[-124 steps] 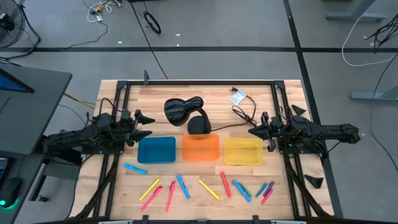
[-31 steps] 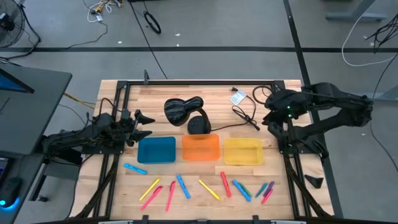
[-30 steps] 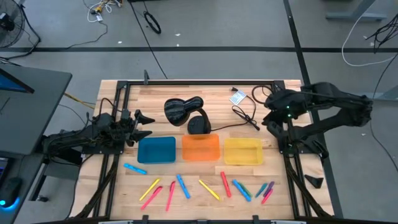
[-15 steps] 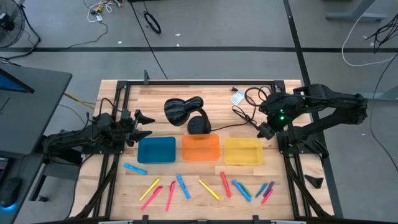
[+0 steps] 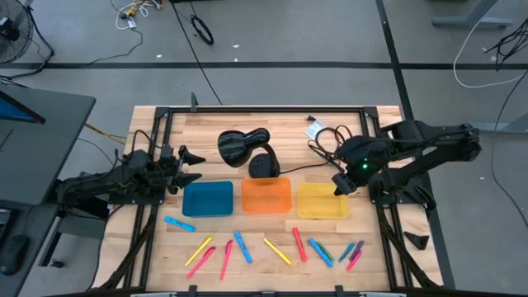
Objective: Pick & Place Markers
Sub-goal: Put the right blue highlighter pen into the yellow bin
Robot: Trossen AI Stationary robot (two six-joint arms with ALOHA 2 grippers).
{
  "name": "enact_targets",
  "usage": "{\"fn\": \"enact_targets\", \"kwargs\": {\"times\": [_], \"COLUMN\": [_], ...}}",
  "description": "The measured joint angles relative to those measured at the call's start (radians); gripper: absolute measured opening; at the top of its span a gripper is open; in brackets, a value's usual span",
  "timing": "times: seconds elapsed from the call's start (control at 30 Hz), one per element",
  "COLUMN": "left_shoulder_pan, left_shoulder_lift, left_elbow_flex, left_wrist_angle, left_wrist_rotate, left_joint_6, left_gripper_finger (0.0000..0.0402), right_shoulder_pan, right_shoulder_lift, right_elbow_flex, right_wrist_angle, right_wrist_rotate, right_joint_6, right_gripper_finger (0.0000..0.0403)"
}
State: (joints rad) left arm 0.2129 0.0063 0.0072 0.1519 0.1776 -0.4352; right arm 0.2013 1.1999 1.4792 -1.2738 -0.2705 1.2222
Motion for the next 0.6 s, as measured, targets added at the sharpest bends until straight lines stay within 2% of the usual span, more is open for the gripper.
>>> {"fn": "enact_targets", "kwargs": {"times": [0.6], "left_shoulder_pan": [0.000], "left_shoulder_lift": [0.000], "left_elbow_flex": [0.000], "left_wrist_angle": [0.000], "left_wrist_rotate": [0.000], "left_joint_6": [0.000], "left_gripper_finger": [0.0342], "right_shoulder_pan": [0.184], "right_shoulder_lift": [0.112], "right_elbow_flex": [0.000], "right_wrist_angle": [0.002], "right_wrist_rotate": [0.087], "right_joint_6": [0.002], "right_gripper_finger": [0.0044]}}
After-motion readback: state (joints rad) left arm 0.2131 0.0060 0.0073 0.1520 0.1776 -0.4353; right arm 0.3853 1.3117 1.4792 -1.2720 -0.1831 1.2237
